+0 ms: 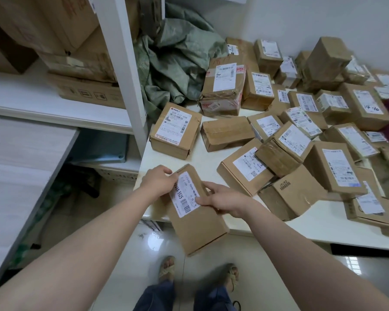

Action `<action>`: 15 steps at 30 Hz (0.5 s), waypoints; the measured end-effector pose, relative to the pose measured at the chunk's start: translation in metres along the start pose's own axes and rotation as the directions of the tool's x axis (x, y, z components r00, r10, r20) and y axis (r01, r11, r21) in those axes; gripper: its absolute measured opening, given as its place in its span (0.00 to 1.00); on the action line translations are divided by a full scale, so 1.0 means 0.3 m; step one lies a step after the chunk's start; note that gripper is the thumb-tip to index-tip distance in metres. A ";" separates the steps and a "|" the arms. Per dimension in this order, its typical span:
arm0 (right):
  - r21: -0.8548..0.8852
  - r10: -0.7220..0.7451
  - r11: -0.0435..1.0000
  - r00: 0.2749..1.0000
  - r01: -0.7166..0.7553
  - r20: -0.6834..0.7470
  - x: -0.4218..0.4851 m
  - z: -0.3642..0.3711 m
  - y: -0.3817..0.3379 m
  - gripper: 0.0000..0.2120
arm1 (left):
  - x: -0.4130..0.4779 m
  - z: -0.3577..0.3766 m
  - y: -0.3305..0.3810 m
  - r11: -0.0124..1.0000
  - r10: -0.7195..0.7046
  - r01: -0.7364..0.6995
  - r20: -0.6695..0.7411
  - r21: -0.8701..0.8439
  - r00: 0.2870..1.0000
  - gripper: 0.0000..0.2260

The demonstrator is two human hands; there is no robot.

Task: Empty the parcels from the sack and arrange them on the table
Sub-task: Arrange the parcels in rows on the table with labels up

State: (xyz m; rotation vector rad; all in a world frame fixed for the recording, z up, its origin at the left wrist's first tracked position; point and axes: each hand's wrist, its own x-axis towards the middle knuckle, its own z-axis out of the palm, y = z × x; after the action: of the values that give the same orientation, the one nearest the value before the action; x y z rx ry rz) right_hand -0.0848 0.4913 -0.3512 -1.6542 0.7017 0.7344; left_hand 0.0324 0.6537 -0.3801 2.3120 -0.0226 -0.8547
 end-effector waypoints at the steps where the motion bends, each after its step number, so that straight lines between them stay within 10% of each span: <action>1: -0.107 -0.045 0.993 0.998 0.041 -0.035 0.016 0.011 -0.023 0.26 | 0.006 -0.005 -0.010 0.999 -0.026 0.028 -0.056 0.027 0.998 0.21; 7: -0.488 -0.433 0.829 0.867 0.275 -0.248 0.143 0.085 -0.153 0.17 | -0.019 -0.039 -0.034 0.922 0.303 -0.184 -0.341 0.340 0.890 0.34; 11: -0.583 -0.505 0.791 0.737 0.187 -0.449 0.148 0.067 -0.134 0.16 | -0.012 -0.014 -0.030 0.610 0.562 -0.475 0.077 0.635 0.824 0.36; 15: -0.543 -0.462 0.836 0.632 0.078 -0.622 0.126 -0.047 -0.085 0.17 | -0.006 0.047 0.007 0.494 0.443 -0.610 0.424 0.620 0.790 0.48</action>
State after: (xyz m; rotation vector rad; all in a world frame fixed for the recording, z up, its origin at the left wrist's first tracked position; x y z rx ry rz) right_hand -0.0399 0.4796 -0.3626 -2.5000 0.8196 -0.0683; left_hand 0.0230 0.6443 -0.3859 2.6319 -1.3677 -0.8257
